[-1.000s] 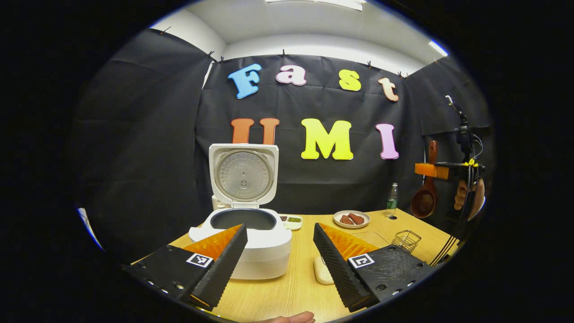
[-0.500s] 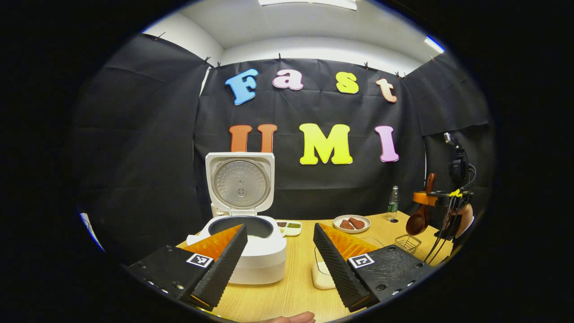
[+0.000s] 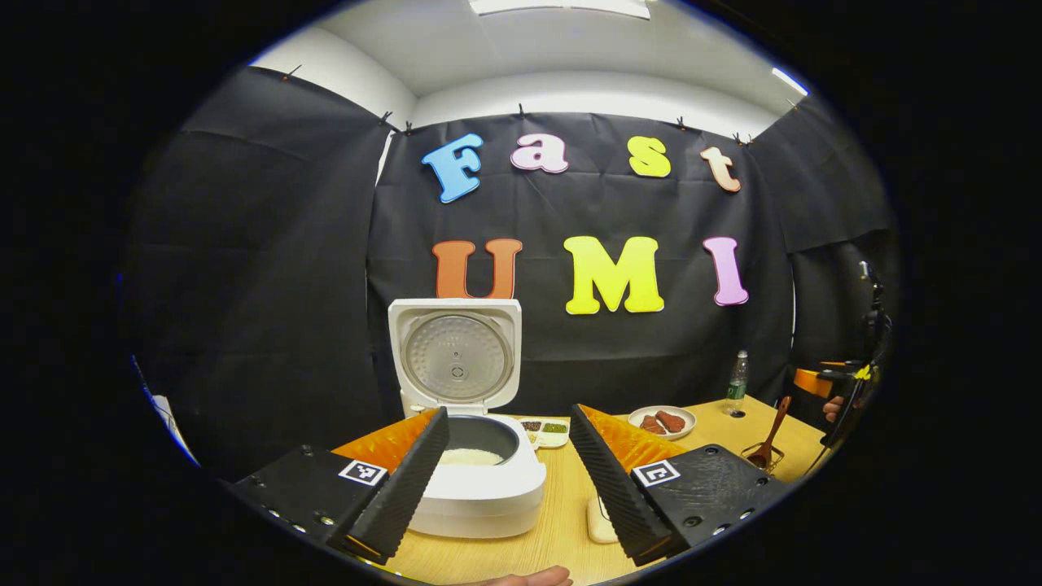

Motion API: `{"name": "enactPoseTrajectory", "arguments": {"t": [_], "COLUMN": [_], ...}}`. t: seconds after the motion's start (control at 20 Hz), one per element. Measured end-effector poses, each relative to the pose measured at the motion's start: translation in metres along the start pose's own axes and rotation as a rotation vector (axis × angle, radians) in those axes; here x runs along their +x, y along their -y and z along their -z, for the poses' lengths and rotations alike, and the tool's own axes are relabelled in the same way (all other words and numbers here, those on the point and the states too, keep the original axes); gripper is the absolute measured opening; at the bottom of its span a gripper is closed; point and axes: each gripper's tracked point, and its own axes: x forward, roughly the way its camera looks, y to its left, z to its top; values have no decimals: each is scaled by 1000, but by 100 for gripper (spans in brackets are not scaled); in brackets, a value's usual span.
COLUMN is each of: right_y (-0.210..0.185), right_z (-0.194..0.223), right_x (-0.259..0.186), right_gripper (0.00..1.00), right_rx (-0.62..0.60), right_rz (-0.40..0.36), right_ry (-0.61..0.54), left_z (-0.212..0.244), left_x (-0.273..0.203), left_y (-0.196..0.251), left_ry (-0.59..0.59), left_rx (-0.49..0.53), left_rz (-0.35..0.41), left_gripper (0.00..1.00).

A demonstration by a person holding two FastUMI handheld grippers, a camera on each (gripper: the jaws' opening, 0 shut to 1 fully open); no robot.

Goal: Close the left gripper, press the button to open the rice cooker; take a wooden spoon from the chopstick holder with the right hand, scoop a spoonful of rice and pour it into the rice cooker, then put the wooden spoon back into the chopstick holder.

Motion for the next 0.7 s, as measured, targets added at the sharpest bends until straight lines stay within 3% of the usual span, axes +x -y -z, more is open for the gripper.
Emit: {"name": "enactPoseTrajectory", "arguments": {"t": [0.3, 0.45, 0.6, 0.7], "right_y": [22, 15, 8, 3], "right_z": [-5, -7, -11, -15], "right_x": [-56, -80, -97, -105], "right_gripper": [100, 99, 100, 100], "right_rx": [13, 28, 27, 34], "right_rz": [34, 14, -3, -18], "right_ry": [25, 25, 34, 51], "left_z": [-40, -59, -78, -96], "left_x": [29, 51, 83, 103], "left_y": [-11, -18, -10, -11], "left_ry": [27, 34, 2, 0], "left_rx": [8, 20, -34, -34], "left_rz": [29, 33, 113, 129], "left_gripper": [94, 94, 94, 94]}}
